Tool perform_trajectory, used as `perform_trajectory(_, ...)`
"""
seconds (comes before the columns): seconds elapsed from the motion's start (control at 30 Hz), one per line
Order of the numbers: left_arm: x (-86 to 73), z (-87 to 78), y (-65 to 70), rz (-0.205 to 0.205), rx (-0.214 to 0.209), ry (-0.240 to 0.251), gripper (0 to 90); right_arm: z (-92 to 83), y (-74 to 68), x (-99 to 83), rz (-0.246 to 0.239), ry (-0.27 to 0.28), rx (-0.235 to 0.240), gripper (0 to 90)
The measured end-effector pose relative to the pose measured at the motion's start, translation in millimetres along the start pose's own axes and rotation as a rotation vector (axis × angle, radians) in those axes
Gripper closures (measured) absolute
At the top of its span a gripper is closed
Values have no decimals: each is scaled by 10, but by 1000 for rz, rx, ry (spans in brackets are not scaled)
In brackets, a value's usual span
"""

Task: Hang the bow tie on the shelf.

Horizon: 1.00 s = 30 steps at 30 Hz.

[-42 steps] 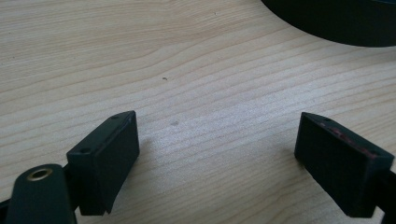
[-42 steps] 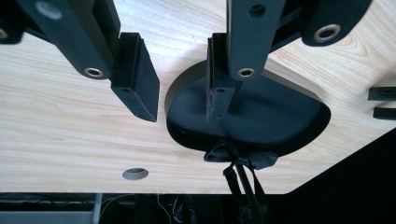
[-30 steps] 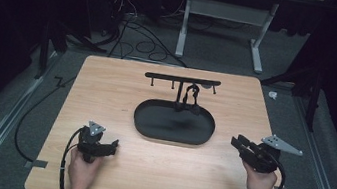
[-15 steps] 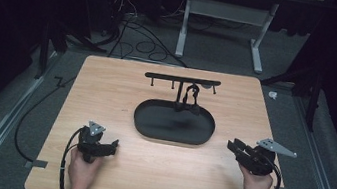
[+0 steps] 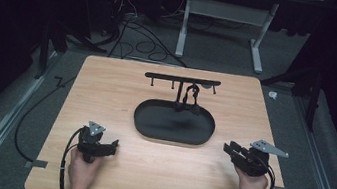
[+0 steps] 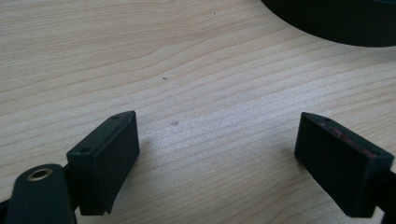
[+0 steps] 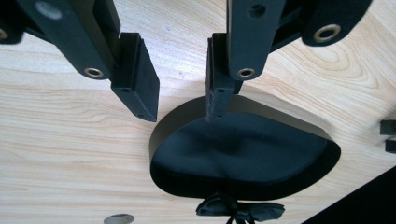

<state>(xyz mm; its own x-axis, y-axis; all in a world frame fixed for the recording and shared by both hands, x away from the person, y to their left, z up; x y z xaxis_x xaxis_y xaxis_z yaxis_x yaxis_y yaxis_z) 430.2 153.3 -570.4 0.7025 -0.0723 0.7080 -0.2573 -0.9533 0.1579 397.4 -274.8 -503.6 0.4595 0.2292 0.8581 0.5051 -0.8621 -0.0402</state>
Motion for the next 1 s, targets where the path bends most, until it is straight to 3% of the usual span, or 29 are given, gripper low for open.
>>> perform_trajectory(0.47, 0, 0, 0, 0, 0, 0, 142, 114, -22, -102, 3, -37, 4, 663)
perform_trajectory(1.0, 0, 0, 0, 0, 0, 0, 143, 259, -89, -196, -27, -89, 7, 662)
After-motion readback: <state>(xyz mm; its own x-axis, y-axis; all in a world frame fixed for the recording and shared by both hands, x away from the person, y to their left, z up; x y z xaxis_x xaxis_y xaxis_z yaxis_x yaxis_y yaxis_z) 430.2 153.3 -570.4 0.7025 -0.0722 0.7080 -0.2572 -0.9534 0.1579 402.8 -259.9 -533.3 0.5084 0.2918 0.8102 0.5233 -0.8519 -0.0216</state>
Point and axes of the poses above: each handheld gripper's, and its own axes: z roughly forward along the jaws, x roughly out of its top, y roughly to its right, the point moved 9 cm from there along z, roughly forward along the jaws, and after that the axes turned 11 degrees about -z, right-handed, at the moved point
